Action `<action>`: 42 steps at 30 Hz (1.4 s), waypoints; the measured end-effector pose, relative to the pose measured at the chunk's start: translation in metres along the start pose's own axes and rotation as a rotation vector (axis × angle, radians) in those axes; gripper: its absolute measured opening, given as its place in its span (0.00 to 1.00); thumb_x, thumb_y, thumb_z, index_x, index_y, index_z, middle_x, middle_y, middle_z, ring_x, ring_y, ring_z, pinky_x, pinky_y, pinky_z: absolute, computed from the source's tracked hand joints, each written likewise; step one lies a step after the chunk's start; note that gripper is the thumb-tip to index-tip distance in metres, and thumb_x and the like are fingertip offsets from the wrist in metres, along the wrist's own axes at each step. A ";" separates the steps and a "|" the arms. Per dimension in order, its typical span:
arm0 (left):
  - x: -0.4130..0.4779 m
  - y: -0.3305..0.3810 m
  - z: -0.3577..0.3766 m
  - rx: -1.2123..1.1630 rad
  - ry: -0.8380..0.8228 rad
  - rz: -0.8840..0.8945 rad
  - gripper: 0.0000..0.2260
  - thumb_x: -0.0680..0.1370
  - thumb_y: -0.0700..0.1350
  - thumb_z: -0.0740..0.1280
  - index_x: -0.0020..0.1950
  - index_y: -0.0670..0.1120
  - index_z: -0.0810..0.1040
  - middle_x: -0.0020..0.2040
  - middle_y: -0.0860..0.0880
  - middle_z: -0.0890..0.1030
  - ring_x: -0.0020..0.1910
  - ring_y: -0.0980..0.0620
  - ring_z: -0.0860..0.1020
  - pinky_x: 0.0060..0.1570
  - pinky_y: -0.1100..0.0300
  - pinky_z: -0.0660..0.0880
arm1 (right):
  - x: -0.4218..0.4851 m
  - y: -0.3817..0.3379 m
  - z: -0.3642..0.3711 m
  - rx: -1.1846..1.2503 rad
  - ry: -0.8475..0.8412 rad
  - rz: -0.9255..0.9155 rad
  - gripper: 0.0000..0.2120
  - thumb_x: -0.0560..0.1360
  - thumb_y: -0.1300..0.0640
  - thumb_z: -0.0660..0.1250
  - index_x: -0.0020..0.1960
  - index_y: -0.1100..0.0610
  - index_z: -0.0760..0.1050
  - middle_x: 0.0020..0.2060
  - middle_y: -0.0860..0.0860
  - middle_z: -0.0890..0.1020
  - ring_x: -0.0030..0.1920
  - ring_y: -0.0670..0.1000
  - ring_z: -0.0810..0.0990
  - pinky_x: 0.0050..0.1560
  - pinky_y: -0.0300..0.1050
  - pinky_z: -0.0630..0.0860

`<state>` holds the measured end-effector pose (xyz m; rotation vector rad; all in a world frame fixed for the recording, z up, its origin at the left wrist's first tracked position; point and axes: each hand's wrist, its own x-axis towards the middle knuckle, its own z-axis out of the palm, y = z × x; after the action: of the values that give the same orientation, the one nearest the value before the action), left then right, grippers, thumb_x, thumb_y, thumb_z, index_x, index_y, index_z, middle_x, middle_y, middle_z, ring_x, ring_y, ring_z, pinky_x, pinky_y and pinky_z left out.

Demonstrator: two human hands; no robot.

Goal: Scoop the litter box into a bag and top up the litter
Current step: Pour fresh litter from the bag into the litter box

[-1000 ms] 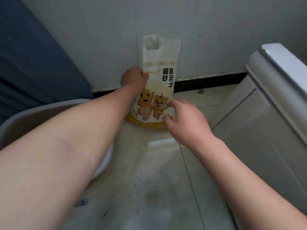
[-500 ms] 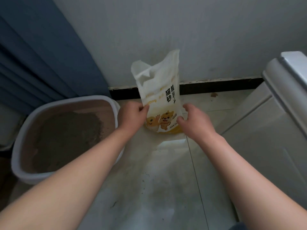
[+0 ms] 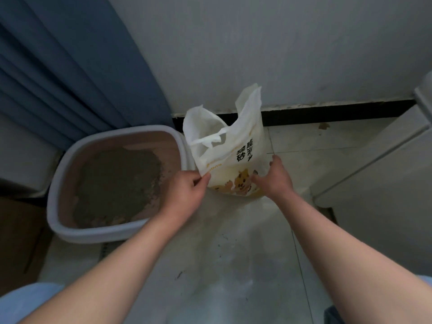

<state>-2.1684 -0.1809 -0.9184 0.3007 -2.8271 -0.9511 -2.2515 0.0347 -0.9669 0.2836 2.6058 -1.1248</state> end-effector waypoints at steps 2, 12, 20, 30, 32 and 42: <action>-0.007 -0.010 -0.009 0.003 0.005 -0.015 0.18 0.76 0.56 0.66 0.39 0.43 0.84 0.34 0.47 0.84 0.35 0.49 0.81 0.33 0.57 0.73 | -0.001 0.004 0.006 0.021 -0.032 -0.020 0.40 0.69 0.53 0.78 0.74 0.55 0.61 0.67 0.55 0.73 0.66 0.59 0.75 0.62 0.55 0.75; -0.016 -0.009 -0.026 -0.107 -0.047 -0.158 0.11 0.72 0.57 0.70 0.50 0.54 0.84 0.43 0.58 0.84 0.44 0.58 0.82 0.48 0.55 0.79 | 0.001 -0.001 0.039 -0.048 0.072 -0.106 0.25 0.72 0.48 0.71 0.67 0.52 0.74 0.56 0.51 0.83 0.56 0.57 0.81 0.54 0.51 0.78; -0.033 0.051 -0.053 0.255 0.199 0.580 0.37 0.73 0.50 0.73 0.76 0.39 0.61 0.77 0.36 0.56 0.78 0.40 0.54 0.74 0.42 0.56 | -0.006 0.001 0.037 -0.074 0.114 -0.082 0.12 0.72 0.57 0.68 0.55 0.51 0.82 0.41 0.48 0.84 0.43 0.54 0.81 0.37 0.41 0.68; 0.009 0.129 0.011 1.407 -0.528 0.721 0.24 0.81 0.50 0.58 0.75 0.40 0.65 0.71 0.37 0.69 0.72 0.37 0.64 0.73 0.33 0.43 | -0.016 0.009 0.027 -0.281 0.134 -0.169 0.08 0.74 0.60 0.64 0.43 0.58 0.82 0.40 0.57 0.84 0.44 0.62 0.81 0.35 0.45 0.65; 0.019 0.127 0.011 1.401 -0.506 0.626 0.26 0.79 0.52 0.62 0.74 0.43 0.66 0.70 0.40 0.71 0.71 0.38 0.66 0.73 0.34 0.49 | -0.018 0.014 0.027 -0.235 0.167 -0.207 0.08 0.73 0.60 0.65 0.42 0.57 0.84 0.35 0.55 0.84 0.39 0.59 0.81 0.32 0.45 0.69; 0.019 0.087 0.006 1.059 -0.435 0.586 0.07 0.74 0.37 0.67 0.44 0.49 0.73 0.31 0.53 0.67 0.35 0.49 0.72 0.43 0.56 0.69 | -0.026 0.033 0.033 -0.080 0.155 -0.277 0.08 0.76 0.54 0.70 0.54 0.53 0.81 0.47 0.48 0.83 0.47 0.51 0.80 0.42 0.44 0.71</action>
<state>-2.2008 -0.1144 -0.8691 -0.6885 -3.1856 0.7046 -2.2116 0.0311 -1.0019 -0.0100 2.8876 -1.1190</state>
